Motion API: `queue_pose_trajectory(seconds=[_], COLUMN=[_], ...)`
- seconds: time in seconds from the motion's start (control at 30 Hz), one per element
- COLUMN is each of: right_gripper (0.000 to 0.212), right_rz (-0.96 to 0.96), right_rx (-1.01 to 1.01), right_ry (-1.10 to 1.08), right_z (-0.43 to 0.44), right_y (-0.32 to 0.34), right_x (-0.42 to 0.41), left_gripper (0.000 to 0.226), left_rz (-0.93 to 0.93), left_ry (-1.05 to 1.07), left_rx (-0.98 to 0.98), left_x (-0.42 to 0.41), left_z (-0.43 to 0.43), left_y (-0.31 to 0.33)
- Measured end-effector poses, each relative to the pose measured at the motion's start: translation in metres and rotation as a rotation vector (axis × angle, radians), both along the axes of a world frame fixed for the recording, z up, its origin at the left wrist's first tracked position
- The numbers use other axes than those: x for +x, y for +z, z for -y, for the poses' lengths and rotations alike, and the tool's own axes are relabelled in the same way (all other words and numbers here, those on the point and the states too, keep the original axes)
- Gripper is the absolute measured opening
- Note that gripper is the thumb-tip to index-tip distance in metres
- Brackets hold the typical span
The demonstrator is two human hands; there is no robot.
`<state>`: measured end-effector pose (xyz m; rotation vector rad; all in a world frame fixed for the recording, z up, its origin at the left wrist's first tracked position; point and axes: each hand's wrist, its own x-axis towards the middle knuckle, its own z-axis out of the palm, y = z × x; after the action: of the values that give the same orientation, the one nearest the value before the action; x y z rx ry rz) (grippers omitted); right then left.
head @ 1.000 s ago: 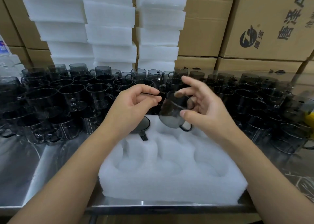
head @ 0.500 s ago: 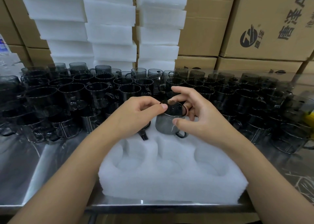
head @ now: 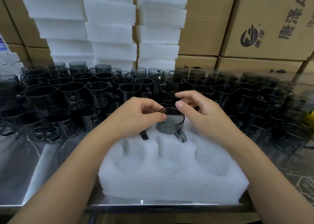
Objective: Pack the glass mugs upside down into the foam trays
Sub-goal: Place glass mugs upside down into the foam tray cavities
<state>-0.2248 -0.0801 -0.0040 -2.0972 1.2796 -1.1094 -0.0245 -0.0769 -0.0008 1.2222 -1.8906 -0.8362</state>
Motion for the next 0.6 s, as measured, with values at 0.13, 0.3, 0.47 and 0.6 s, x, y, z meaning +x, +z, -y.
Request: queue_pose_trajectory(seconds=[0.13,0.3,0.47,0.6], right_gripper=[0.010,0.014,0.009,0.011], right_rz=[-0.120,-0.126,-0.246,-0.263], right_rx=[-0.005,-0.040,-0.053,-0.072], right_ry=[-0.018,0.000,-0.033,-0.033], right_z=[-0.0002,-0.0021,0.0011,0.0014], right_y=[-0.0017,0.0000,-0.0022,-0.0005], right_x=[0.0009,0.0018,0.0016,0.0028], left_gripper=[0.010,0.026,0.031,0.030], left_rz=[0.024,0.028,0.122,0.116], left_ry=[-0.006,-0.057,-0.086,-0.101], left_rx=[-0.014,-0.041,-0.065,-0.079], left_x=[-0.0003,0.0022,0.0018,0.0027], left_z=[0.0002,0.0010,0.0011,0.0008], left_y=[-0.0001,-0.0010,-0.0001,0.0005])
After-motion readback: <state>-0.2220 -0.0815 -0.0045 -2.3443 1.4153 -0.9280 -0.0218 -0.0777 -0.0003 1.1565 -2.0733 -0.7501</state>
